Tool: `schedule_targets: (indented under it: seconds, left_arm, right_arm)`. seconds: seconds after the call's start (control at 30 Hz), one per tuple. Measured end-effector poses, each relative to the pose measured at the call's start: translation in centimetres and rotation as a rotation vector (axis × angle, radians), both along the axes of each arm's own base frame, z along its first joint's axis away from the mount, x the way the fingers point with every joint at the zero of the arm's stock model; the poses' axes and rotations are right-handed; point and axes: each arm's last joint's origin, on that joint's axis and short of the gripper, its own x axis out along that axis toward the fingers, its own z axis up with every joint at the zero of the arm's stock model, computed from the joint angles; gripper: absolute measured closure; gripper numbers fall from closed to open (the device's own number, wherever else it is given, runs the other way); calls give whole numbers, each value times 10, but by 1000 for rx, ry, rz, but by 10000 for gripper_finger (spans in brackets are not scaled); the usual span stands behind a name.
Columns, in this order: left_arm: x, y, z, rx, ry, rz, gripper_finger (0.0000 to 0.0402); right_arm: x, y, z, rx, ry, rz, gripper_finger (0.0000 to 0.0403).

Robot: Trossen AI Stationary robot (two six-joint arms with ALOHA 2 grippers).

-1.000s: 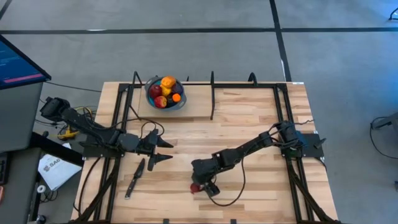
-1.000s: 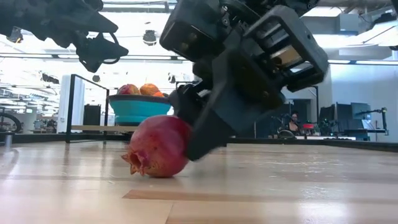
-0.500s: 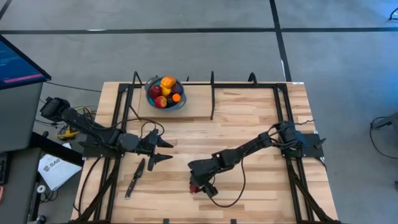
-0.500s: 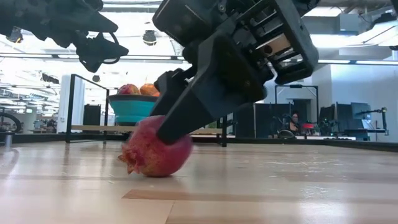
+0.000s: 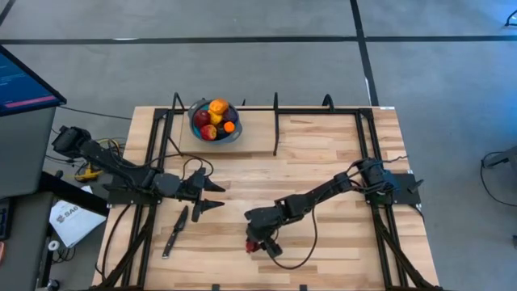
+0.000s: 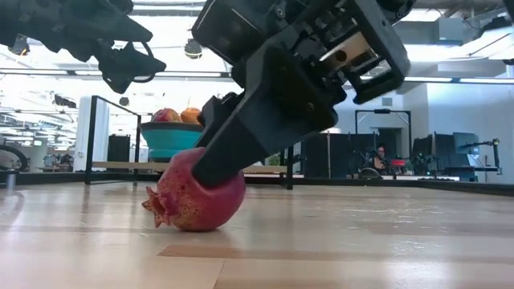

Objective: Pick & Place Fruit
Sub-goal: Put the pomegranate in the blue strainer bowl on the shelf

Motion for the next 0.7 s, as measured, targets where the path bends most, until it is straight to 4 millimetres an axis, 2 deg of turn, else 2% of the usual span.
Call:
schedule_targets:
  seconds: [0.07,0.2,0.3,0.53,0.7]
  left_arm:
    - [0,0,0,10,0,-3,170]
    - [-1,-5,3,59,-37,-46,170]
    - [-3,-15,13,118,-141,-110,170]
    - [-15,-50,40,426,-419,-261,170]
    - [-2,-86,59,683,-451,-277,170]
  right_arm:
    - [1,-2,3,37,12,-32,225]
    - [0,-1,24,110,-36,-36,224]
    - [-7,-3,23,193,-118,-64,220]
    - [-29,-26,18,519,-420,-199,221]
    - [-34,-46,22,613,-573,-318,215]
